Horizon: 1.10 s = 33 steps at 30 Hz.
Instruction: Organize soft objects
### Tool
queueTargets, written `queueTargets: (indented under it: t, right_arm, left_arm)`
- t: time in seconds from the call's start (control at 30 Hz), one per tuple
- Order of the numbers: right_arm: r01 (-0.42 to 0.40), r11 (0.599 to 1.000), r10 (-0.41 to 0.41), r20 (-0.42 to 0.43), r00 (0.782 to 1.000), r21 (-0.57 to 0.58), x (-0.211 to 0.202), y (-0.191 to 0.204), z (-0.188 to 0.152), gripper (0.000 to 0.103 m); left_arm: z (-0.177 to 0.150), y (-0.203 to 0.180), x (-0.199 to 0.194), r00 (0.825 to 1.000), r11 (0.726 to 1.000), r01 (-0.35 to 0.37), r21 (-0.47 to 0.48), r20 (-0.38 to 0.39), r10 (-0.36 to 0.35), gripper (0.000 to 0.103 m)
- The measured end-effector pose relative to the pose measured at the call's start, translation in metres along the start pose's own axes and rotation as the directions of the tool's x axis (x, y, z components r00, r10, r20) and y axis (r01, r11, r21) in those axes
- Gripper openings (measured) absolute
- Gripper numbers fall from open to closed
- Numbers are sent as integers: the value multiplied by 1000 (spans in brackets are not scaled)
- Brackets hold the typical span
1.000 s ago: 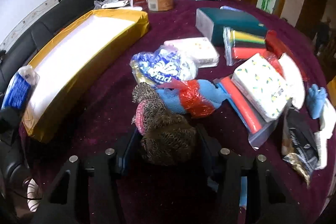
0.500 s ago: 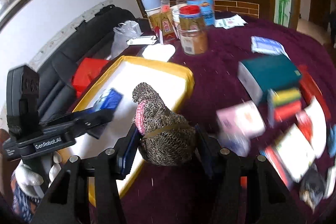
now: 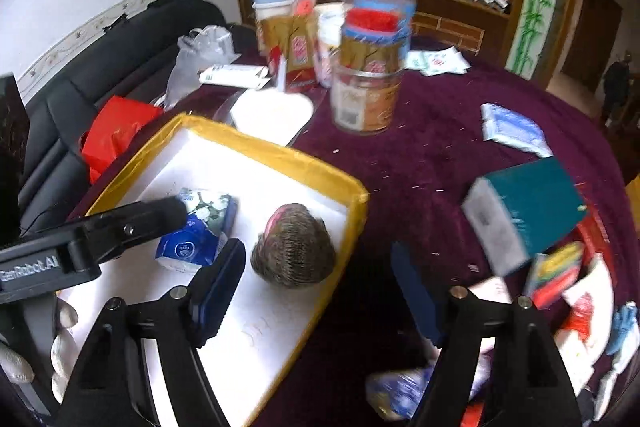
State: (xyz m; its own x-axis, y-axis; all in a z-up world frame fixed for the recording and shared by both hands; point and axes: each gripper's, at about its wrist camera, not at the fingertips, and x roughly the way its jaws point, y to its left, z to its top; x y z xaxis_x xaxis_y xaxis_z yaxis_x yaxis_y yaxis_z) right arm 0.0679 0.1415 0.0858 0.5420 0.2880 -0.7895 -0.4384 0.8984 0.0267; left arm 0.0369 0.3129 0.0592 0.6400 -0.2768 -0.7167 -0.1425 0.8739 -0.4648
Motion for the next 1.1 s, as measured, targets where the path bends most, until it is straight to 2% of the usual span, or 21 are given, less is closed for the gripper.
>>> queueTargets:
  t: [0.07,0.13,0.2,0.27,0.33,0.4,0.43,0.53,0.63,0.7,0.83,0.9,1.03,1.1]
  right_arm:
    - [-4,999,3,29,1000,32,-28,-14,-5,75]
    - [-33,996,29,44,999,85,-53,-33,-13,75]
    - [-60,988,50,77,996,139,-82,-54,-21,80]
    - [-16,986,-5,128,992,167,-112,-73,-33,89]
    - [13,987,-52,244,968,160,-149,-94,-57,103]
    - [54,984,-101,283,954,169,-163,-109,-78,103]
    - [112,976,-158,252,955,187,-164,-121,-91,103]
    - [217,945,-261,166,951,246,-157,-157,-126,103]
    - [293,898,-346,116,931,328,-153,-201,-156,103]
    - [304,875,-364,97,926,376,-152,-223,-170,103]
    - [308,828,-392,91,915,469,-149,-267,-192,103]
    - [300,817,-399,109,910,492,-148,-279,-200,103]
    - [230,803,-370,159,915,550,-143,-298,-215,103]
    - [207,792,-373,188,908,575,-143,-299,-220,103]
  left_arm:
    - [-4,-6,-13,999,1000,-18,21,37,17,79]
    - [-9,-15,-25,997,999,-16,38,73,13,84]
    - [-18,-32,-42,993,998,16,59,116,-23,89]
    - [-28,-49,-56,986,994,68,80,146,-79,90]
    - [-47,-78,-71,975,980,137,147,156,-159,94]
    - [-67,-104,-73,967,960,191,206,126,-220,98]
    - [-77,-117,-69,970,949,207,237,78,-231,98]
    - [-110,-154,-49,982,934,190,302,-57,-181,98]
    - [-137,-175,-35,979,927,195,320,-114,-167,98]
    - [-152,-181,-30,975,926,205,316,-144,-167,98]
    - [-167,-185,-27,979,938,178,298,-147,-140,98]
    - [-171,-181,-26,987,949,130,287,-127,-97,98]
    - [-174,-172,-20,990,960,87,265,-132,-54,98]
    - [-177,-171,-18,991,957,64,284,-130,-28,98]
